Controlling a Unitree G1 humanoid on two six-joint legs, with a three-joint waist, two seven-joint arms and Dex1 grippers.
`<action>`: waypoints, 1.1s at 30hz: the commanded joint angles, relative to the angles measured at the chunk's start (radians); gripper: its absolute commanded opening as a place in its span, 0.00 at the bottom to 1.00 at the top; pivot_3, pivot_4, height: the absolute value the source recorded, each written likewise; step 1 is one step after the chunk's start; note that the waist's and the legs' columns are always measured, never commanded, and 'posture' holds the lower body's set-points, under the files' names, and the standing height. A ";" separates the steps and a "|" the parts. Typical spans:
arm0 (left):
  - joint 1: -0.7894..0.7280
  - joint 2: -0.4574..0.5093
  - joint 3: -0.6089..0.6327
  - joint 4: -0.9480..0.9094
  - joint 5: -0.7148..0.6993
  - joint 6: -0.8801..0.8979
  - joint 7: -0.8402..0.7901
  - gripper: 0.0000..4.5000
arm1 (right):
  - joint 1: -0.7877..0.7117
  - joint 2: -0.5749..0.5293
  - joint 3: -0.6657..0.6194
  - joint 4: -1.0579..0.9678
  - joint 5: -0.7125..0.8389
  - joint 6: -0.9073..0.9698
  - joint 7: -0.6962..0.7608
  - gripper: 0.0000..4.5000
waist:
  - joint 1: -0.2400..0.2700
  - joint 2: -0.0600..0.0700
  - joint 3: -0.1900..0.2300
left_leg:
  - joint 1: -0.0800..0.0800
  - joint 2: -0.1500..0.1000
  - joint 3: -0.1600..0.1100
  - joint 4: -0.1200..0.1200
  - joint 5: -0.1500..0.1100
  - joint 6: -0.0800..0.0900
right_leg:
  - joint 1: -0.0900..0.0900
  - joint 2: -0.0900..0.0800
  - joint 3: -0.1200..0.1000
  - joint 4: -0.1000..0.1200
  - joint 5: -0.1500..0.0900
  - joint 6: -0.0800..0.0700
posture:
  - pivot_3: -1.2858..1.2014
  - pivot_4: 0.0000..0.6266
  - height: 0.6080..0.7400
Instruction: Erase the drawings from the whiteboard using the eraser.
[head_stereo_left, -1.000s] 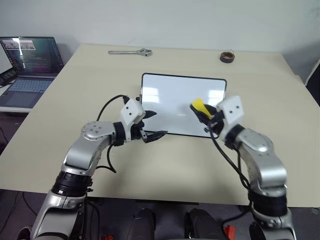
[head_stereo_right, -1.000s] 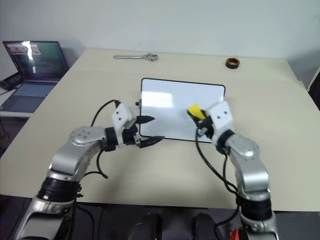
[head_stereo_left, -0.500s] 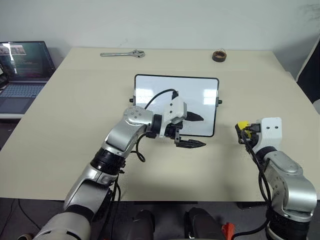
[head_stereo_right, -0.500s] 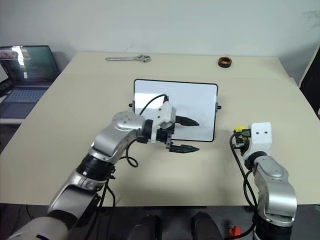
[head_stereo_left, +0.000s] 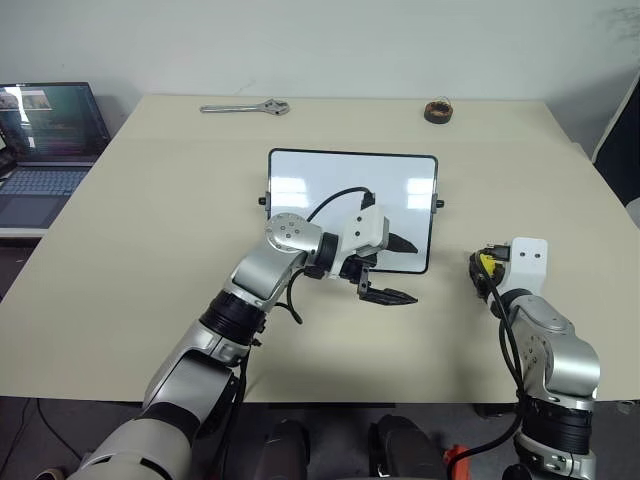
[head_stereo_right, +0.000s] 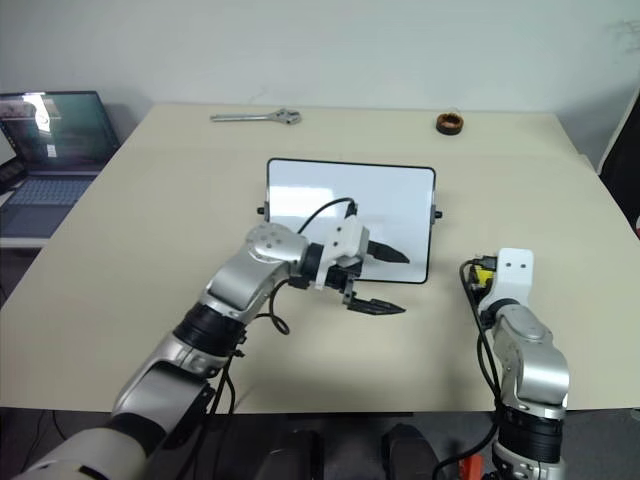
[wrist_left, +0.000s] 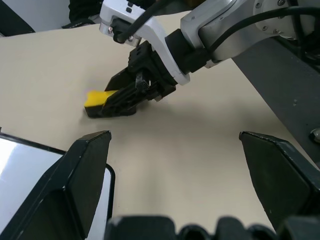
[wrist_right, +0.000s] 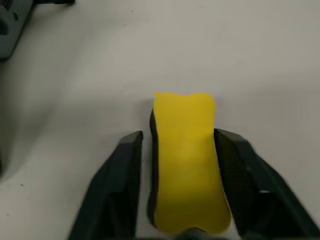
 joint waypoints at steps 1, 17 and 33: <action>0.032 0.034 0.039 -0.081 -0.009 0.029 0.018 1.00 | -0.013 -0.002 -0.021 -0.026 0.030 -0.035 -0.014 0.82 | 0.000 0.000 0.000 | 0.000 0.000 0.000 0.000 0.000 0.000 | 0.000 0.000 0.000 0.000 0.000 0.000 | 0.52 0.24 1.00; 0.543 0.215 0.556 -0.567 -0.156 0.361 0.465 1.00 | 0.141 -0.064 0.119 -0.234 0.071 -0.493 0.101 0.99 | -0.001 0.001 0.000 | 0.000 0.004 -0.002 0.000 0.000 0.000 | 0.001 -0.006 0.000 0.000 0.000 0.000 | 0.52 0.24 1.00; 0.842 -0.092 0.635 -0.602 0.029 0.148 0.986 1.00 | 0.429 -0.042 0.109 -0.118 0.118 -0.833 0.154 0.99 | 0.021 -0.001 -0.001 | 0.012 0.004 -0.001 0.000 0.000 0.000 | 0.013 -0.006 0.000 -0.002 0.000 0.000 | 0.52 0.24 1.00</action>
